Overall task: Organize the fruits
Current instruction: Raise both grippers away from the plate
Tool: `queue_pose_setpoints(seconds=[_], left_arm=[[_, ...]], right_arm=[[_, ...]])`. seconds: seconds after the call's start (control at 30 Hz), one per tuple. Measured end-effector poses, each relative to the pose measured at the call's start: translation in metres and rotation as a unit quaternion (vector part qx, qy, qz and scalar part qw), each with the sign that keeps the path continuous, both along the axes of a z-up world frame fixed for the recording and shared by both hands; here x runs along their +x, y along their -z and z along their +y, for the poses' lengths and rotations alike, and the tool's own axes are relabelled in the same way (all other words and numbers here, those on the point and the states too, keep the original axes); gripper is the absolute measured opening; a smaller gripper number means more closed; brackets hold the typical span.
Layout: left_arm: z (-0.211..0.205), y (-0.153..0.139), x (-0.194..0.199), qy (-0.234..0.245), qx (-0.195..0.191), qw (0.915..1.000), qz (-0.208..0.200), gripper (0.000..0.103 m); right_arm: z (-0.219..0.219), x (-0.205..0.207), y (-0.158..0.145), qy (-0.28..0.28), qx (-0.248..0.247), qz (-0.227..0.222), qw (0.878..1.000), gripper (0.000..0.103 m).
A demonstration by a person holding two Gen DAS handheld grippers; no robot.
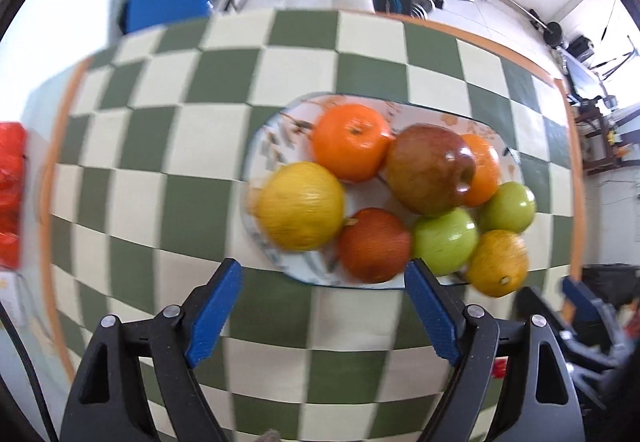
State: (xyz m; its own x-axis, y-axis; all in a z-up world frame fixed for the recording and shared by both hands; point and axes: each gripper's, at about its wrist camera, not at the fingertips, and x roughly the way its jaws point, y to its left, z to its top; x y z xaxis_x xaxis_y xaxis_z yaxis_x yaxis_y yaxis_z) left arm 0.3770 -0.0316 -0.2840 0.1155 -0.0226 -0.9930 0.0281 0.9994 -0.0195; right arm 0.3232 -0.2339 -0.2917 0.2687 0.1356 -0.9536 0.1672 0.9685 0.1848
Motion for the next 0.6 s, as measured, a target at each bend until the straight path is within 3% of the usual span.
queue_pose_setpoints(seconds=[0.2, 0.6], left_arm=[[0.013, -0.018, -0.02, 0.007, 0.035, 0.9985, -0.041, 0.086], [0.013, -0.084, -0.064, 0.027, 0.031, 0.9931, -0.109, 0.086]], right_arm=[[0.013, -0.01, -0.03, -0.021, -0.036, -0.018, 0.999, 0.097], [0.018, -0.046, -0.096, -0.017, -0.054, -0.068, 0.996, 0.097]])
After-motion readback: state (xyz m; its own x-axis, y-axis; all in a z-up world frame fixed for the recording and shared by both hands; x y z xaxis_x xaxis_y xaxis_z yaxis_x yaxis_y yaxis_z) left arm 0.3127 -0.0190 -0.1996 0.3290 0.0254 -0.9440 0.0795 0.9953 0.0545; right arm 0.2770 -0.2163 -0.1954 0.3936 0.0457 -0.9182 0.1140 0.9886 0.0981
